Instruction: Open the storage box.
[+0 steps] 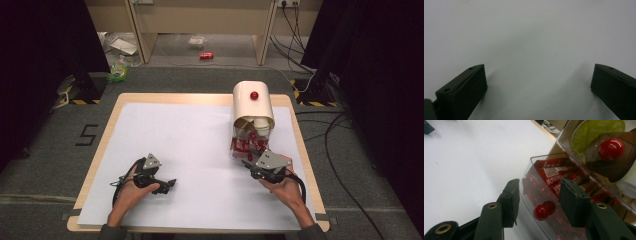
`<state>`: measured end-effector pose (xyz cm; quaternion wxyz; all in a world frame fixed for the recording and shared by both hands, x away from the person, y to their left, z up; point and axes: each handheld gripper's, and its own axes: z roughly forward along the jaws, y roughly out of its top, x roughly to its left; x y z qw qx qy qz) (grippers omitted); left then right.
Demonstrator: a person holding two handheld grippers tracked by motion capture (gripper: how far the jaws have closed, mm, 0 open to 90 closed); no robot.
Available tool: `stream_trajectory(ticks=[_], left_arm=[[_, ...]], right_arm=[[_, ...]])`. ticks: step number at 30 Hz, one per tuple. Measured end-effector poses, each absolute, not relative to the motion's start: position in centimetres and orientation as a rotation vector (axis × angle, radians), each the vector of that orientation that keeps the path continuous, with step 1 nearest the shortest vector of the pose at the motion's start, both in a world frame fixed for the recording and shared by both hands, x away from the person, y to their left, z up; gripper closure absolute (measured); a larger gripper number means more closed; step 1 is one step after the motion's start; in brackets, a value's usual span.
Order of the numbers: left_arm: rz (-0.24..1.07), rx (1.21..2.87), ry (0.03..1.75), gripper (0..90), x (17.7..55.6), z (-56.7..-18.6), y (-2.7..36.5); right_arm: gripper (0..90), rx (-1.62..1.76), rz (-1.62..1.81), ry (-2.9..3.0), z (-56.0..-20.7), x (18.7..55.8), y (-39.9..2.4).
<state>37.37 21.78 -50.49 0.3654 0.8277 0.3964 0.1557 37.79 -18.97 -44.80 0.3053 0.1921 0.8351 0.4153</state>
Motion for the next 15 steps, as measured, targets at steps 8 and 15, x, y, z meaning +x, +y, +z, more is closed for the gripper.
stream_trajectory(ticks=[8, 15], left_arm=[[0.4, 2.127, 1.02, 0.0, 37.37, -50.49, 21.78], [0.399, 2.127, 1.02, 0.0, 37.37, -50.49, 21.78]], right_arm=[[53.4, 0.504, 1.112, 2.223, -44.69, 37.23, -19.22], [53.6, 0.5, 1.113, 2.228, -44.65, 36.75, -19.25]])
